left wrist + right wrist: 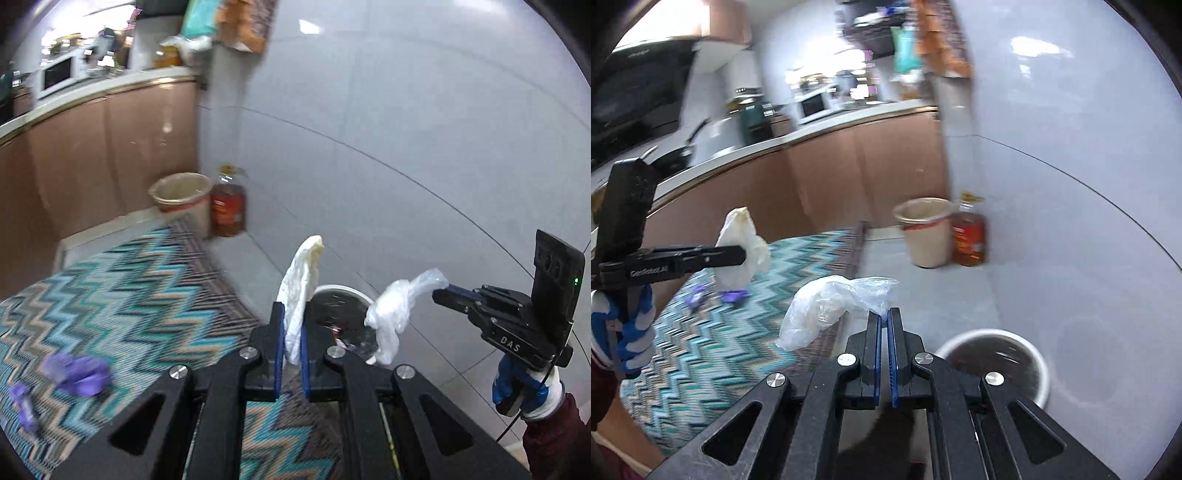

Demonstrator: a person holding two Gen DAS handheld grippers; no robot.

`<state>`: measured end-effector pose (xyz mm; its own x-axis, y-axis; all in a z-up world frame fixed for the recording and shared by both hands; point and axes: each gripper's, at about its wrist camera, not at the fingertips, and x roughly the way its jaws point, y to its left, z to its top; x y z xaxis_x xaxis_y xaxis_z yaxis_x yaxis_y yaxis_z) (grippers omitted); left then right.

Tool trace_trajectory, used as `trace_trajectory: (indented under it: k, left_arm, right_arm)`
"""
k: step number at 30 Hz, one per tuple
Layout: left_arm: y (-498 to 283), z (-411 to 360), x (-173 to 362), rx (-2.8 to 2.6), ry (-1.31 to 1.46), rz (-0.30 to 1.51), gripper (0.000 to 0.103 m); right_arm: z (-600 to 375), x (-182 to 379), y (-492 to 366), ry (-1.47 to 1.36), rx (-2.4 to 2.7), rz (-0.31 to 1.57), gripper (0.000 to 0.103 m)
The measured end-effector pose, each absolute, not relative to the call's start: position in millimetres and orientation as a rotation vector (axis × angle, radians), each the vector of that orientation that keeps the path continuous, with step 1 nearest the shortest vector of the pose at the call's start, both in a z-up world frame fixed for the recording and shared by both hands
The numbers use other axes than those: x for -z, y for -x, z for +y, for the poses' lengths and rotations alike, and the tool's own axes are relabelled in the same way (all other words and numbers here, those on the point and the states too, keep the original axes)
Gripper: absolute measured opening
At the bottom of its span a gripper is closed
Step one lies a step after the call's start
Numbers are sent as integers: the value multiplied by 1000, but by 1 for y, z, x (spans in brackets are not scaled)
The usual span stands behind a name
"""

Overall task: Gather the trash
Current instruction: 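Carry the white and clear bags over the white bin with both grippers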

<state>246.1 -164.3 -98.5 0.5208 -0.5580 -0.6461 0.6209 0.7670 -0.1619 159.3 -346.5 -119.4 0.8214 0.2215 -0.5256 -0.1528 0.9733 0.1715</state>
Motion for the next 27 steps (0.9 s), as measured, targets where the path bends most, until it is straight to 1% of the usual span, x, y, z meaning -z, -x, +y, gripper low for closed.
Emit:
trace_trajectory:
  k: [6,11,17,23,26,27]
  left_arm:
    - [-270,-252,129,779,-152,812,7]
    - [-294,-303,154,805,-188,870,7]
    - [-315,-344,183,824,-196,935,7]
    - [-332,-367,203,822,-180,989,9]
    - [-343,-372,213,823,-162,1028,12]
    - [-343,-374,215,821,-159,1035,17]
  right_arm:
    - [-405,143,-167,-151,-41,613,4]
    - [-432,165,-186,-156,40,651,4]
    - [-451,187,-209,-154,87,697,4]
    - [-460,202,-217,-159,111,734,7]
    - [-463,209,-222,-164,111,750,7]
    - [-464,211,-223,-166,112,755,7]
